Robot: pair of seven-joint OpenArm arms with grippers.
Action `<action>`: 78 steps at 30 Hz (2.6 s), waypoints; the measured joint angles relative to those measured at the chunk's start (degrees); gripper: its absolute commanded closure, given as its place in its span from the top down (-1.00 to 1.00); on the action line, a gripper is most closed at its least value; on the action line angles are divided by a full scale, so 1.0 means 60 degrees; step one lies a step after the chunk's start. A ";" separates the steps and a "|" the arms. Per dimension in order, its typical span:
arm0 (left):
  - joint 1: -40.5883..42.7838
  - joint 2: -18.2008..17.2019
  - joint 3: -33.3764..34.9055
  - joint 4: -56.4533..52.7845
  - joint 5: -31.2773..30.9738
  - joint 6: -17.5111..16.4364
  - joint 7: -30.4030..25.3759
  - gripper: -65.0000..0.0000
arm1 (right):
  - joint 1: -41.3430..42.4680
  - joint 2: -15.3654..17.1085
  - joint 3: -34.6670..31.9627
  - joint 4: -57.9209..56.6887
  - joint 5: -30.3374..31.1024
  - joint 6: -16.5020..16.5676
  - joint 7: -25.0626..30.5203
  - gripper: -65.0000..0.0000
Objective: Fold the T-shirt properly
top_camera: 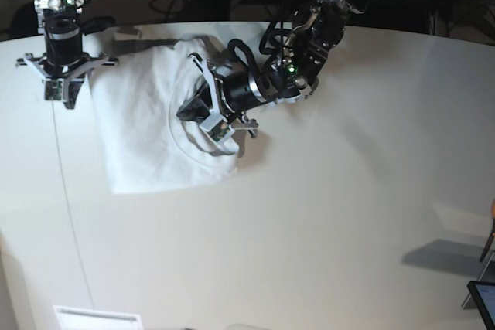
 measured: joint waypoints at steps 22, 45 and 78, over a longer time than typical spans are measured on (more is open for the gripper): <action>-0.0623 0.0149 -0.0076 -0.2120 -0.0426 -0.0211 -0.0495 -1.00 | -0.0863 0.0466 0.0015 0.0200 0.3366 0.2816 -0.0036 -1.00; -0.0725 -0.0011 -0.0098 -0.2557 -0.0725 -0.0397 -0.0794 -1.00 | -0.0401 0.1257 0.0018 -0.2033 0.3311 0.2860 -0.0025 -1.00; -0.1923 0.1002 -0.0980 -0.1381 -0.0029 0.0080 0.0029 -1.00 | 0.0816 0.1246 -0.0022 0.0109 0.3330 0.2860 -0.0845 -1.00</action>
